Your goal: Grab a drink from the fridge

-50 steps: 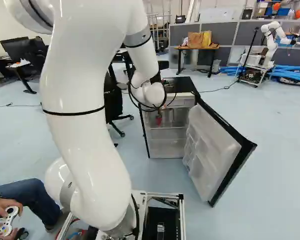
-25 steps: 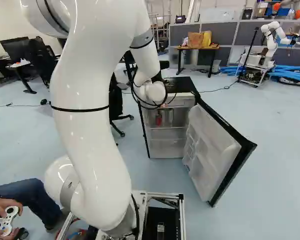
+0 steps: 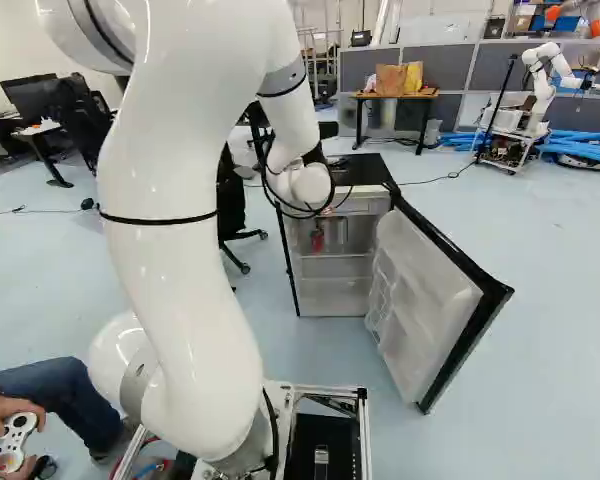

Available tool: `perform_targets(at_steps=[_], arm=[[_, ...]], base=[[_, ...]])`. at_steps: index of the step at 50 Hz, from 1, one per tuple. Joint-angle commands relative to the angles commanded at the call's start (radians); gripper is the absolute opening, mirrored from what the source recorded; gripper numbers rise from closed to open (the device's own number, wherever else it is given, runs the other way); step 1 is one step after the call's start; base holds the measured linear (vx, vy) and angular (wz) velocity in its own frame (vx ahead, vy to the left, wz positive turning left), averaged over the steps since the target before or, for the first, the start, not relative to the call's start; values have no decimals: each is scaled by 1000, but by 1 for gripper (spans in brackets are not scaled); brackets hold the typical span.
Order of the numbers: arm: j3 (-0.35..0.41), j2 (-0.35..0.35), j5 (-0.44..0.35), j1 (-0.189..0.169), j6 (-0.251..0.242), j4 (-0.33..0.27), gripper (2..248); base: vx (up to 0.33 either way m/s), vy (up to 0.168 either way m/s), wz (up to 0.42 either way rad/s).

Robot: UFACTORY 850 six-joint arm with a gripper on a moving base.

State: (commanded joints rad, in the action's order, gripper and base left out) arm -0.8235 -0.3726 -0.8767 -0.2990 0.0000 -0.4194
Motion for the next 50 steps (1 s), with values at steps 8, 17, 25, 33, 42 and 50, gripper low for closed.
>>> perform_targets(at_steps=[8, 17, 25, 33, 42, 50], arm=[[42, 34, 0, -5, 0, 0, 247], [86, 70, 0, -20, 0, 0, 247], [114, 96, 0, -40, 0, 0, 247], [134, 127, 23, -65, 0, 13, 247], [146, 157, 80, -94, 0, 50, 247], [150, 178, 140, -120, 0, 91, 247]], base=[[0, 0, 0], [0, 0, 0], [0, 0, 0], [0, 0, 0], [0, 0, 0], [0, 0, 0]])
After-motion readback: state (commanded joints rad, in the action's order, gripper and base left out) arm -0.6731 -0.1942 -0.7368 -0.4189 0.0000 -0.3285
